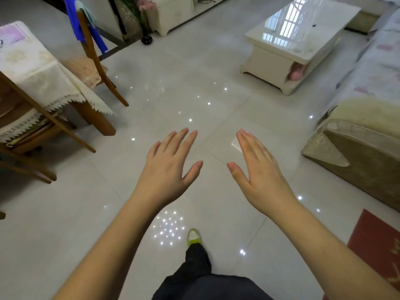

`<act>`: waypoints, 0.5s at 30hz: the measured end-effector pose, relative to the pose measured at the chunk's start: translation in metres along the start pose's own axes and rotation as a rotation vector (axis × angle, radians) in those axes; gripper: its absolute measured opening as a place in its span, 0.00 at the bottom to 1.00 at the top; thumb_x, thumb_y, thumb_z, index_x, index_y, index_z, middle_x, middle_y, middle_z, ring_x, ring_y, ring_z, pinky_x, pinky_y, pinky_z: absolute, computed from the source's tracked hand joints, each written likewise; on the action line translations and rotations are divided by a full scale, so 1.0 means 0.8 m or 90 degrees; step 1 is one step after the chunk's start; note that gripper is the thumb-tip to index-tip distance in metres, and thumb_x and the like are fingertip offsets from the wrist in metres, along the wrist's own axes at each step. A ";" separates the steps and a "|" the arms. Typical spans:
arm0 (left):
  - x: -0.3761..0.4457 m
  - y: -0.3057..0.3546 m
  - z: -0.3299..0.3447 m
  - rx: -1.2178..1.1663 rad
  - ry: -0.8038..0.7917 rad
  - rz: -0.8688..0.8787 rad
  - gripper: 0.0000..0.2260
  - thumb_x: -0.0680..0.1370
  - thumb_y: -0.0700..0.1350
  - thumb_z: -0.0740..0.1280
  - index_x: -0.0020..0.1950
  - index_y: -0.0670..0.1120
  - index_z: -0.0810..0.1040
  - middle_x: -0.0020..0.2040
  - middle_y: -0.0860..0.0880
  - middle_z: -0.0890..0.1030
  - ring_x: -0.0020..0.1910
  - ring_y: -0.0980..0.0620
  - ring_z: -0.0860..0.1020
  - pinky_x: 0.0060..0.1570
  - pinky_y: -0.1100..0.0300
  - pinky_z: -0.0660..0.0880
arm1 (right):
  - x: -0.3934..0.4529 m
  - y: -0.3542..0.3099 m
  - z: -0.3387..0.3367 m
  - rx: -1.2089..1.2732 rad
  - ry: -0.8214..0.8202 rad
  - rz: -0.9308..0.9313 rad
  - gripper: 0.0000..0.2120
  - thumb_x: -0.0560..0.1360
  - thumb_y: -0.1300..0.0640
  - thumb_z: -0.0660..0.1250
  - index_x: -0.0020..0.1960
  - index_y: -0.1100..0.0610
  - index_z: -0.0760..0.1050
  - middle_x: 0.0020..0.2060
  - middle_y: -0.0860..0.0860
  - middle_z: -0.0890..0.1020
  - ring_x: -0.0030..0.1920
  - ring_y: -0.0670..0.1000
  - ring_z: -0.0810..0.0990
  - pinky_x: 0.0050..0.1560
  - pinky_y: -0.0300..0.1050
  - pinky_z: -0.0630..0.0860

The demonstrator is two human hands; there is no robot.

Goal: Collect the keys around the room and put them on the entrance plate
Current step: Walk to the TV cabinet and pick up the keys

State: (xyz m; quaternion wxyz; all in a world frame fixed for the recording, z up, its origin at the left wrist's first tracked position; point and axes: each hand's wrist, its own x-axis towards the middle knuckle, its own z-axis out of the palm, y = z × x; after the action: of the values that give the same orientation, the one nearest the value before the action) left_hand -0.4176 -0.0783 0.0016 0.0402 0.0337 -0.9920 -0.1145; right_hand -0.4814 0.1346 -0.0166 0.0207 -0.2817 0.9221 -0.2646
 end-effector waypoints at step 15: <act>0.258 -0.110 0.006 -0.009 -0.039 0.004 0.29 0.80 0.60 0.55 0.79 0.52 0.57 0.79 0.50 0.61 0.77 0.48 0.59 0.73 0.48 0.57 | 0.276 0.025 0.016 -0.021 0.012 0.022 0.32 0.79 0.37 0.46 0.78 0.48 0.45 0.78 0.42 0.51 0.75 0.38 0.42 0.71 0.36 0.42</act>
State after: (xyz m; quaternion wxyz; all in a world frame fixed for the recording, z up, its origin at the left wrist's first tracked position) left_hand -0.6183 -0.1782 -0.0084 0.0100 0.0267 -0.9921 -0.1220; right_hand -0.6744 0.0253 -0.0127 0.0117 -0.2635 0.9311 -0.2521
